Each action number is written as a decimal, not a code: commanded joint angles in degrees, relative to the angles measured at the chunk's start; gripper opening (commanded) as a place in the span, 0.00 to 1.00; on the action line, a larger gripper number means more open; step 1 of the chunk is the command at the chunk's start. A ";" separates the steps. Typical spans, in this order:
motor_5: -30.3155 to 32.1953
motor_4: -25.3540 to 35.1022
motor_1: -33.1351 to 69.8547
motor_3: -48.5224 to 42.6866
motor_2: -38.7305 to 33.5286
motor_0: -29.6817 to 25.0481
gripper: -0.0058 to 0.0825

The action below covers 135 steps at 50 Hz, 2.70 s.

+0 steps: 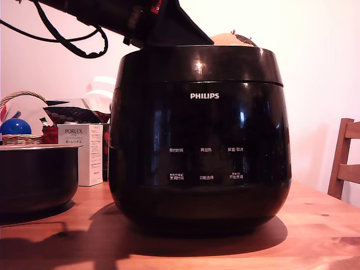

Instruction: Open the rice cooker by pressing the large metal button on the top of its lid with medium force

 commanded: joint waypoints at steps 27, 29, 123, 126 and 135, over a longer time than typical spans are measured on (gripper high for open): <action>2.21 -3.69 0.70 -12.61 -0.42 -0.31 0.04; 3.02 -3.74 0.70 -13.11 -0.42 -0.31 0.04; 1.66 -4.55 0.87 -5.86 -0.26 -2.49 0.04; 1.68 -4.63 0.87 -5.95 -0.26 -2.49 0.04; 1.66 -4.96 0.50 -3.78 0.00 -2.49 0.04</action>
